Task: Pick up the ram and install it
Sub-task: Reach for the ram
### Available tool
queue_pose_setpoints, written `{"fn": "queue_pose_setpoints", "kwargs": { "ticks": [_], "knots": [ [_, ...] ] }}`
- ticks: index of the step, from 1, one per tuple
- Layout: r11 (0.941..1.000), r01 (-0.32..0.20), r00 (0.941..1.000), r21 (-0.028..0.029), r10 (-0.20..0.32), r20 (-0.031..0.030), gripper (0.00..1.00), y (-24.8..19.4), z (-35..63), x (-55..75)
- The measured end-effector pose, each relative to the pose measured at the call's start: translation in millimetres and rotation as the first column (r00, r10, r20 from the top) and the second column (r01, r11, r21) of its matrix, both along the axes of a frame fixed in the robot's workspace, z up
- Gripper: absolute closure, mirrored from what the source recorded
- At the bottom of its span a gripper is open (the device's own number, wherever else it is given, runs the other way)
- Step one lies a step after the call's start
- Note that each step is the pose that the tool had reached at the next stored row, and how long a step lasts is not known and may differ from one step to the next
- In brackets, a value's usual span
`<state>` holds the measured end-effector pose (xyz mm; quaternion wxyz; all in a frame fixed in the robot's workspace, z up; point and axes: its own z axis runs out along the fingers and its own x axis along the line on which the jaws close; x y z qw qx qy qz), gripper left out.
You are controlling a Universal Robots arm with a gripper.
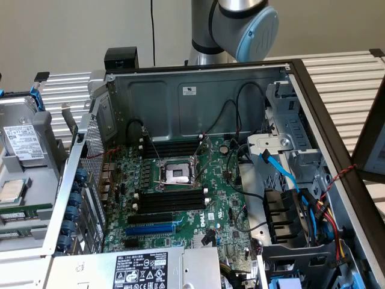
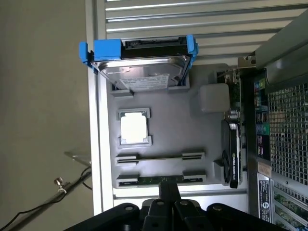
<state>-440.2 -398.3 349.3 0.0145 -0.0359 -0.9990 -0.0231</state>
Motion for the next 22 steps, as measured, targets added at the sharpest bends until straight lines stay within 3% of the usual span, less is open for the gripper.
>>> {"fn": "queue_pose_setpoints", "kwargs": {
  "ticks": [5, 14, 15, 16, 18, 22],
  "knots": [
    [1.0, -0.004, 1.0, 0.0001, 0.004, -0.0001, 0.89, 0.0, -0.1, 0.0],
    [0.9975, -0.071, 0.9975, -0.0005, 0.071, -0.0032, 0.89, 0.1, -0.1, 0.0],
    [0.997, -0.077, 0.997, -0.0025, 0.077, -0.005, 0.89, 0.0, 0.0, 0.1],
    [0.9966, -0.082, 0.9966, -0.0078, 0.082, -0.0083, 0.89, 0.0, 0.1, 0.0],
    [0.995, -0.096, 0.9953, -0.0283, 0.096, -0.0146, 0.89, 0.0, -0.1, 0.0],
    [0.9865, -0.161, 0.9869, -0.03, 0.161, -0.0148, 0.89, 0.0, -0.9, 0.0]
  ]
}}
